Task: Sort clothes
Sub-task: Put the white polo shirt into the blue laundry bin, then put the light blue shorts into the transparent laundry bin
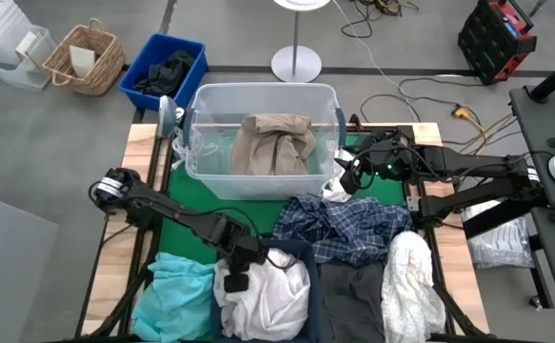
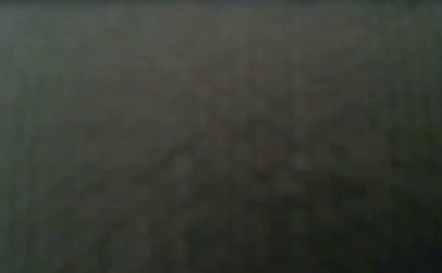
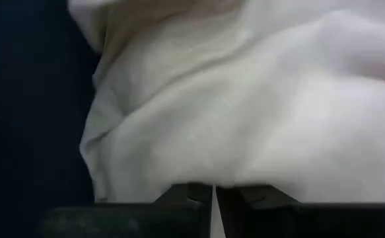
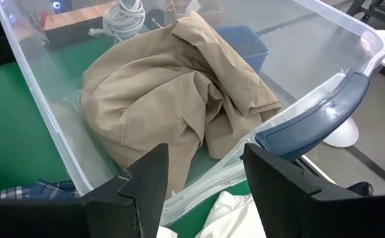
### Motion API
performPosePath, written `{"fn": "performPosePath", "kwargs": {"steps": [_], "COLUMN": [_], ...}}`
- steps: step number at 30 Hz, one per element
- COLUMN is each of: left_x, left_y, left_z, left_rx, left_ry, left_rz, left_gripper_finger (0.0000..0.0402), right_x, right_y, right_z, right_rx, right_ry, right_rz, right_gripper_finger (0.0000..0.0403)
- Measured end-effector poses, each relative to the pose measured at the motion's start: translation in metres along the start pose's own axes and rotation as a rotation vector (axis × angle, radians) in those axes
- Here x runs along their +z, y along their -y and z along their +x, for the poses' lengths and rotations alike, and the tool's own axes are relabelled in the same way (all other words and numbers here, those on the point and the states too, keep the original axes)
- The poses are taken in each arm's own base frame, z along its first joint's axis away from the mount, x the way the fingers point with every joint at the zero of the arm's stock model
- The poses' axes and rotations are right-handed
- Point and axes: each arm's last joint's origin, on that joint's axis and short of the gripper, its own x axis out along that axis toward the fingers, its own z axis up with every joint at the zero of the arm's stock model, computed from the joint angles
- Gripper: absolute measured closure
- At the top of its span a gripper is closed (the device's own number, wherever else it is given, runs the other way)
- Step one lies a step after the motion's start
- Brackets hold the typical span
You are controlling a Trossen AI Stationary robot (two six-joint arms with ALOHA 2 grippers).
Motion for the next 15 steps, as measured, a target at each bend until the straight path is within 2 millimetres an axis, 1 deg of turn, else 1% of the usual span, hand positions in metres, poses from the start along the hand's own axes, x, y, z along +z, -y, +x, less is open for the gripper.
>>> {"fn": "performPosePath", "kwargs": {"steps": [3,5,8,11,15], "left_x": [0.004,0.006,0.004,0.000,-0.002], "left_y": [0.007,0.010,0.011,0.010,0.010], "left_z": [-0.019,-0.032,-0.047,-0.058,-0.065], "left_rx": [-0.013,-0.005,0.025,0.059,0.099], "left_ry": [0.018,-0.004,-0.058,-0.113,-0.140], "left_rz": [0.016,0.017,0.004,-0.009,-0.017], "left_gripper_finger": [0.0402,0.0402,0.0402,0.0402,0.0402], "right_x": [0.000,0.002,0.010,0.020,0.030], "right_y": [0.000,0.001,0.002,0.003,0.003], "right_z": [-0.001,-0.003,-0.008,-0.016,-0.025], "right_rx": [0.001,0.003,0.010,0.025,0.114], "right_ry": [0.004,0.009,0.035,0.068,0.081], "right_rz": [0.012,0.015,0.030,0.062,0.070], "right_gripper_finger": [0.0213,0.0213,0.0213,0.0213,0.0213]}}
